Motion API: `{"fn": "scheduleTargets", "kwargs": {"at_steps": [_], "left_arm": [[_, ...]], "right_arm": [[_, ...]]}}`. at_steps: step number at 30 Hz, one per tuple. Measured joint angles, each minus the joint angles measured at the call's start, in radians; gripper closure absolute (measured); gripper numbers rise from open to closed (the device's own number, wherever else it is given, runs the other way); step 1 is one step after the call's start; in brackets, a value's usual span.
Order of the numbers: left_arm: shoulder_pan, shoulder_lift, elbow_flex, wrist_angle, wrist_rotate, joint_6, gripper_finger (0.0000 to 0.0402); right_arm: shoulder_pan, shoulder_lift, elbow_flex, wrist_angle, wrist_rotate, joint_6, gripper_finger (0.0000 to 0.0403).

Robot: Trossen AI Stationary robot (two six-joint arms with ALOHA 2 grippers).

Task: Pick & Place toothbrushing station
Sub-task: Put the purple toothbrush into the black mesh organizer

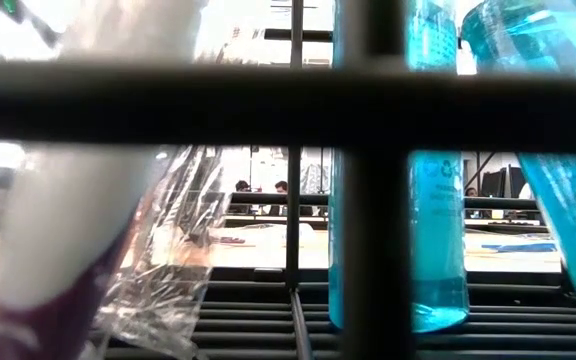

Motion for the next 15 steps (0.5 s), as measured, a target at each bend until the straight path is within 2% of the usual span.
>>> {"fn": "scheduleTargets", "kwargs": {"at_steps": [7, 11, 15], "left_arm": [[0.001, -0.007, -0.004, -0.017, 0.026, -0.079, 0.0380], [0.001, -0.043, -0.008, -0.017, 0.041, -0.142, 0.0385], [-0.003, -0.131, -0.012, -0.032, 0.050, -0.176, 0.0393]], "right_arm": [[-0.002, 0.000, 0.000, 0.000, 0.000, 0.000, 0.0148], [-0.002, 0.000, 0.000, 0.000, 0.000, 0.000, 0.0148], [-0.002, 0.000, 0.016, -0.001, 0.000, 0.000, 0.0148]]}}
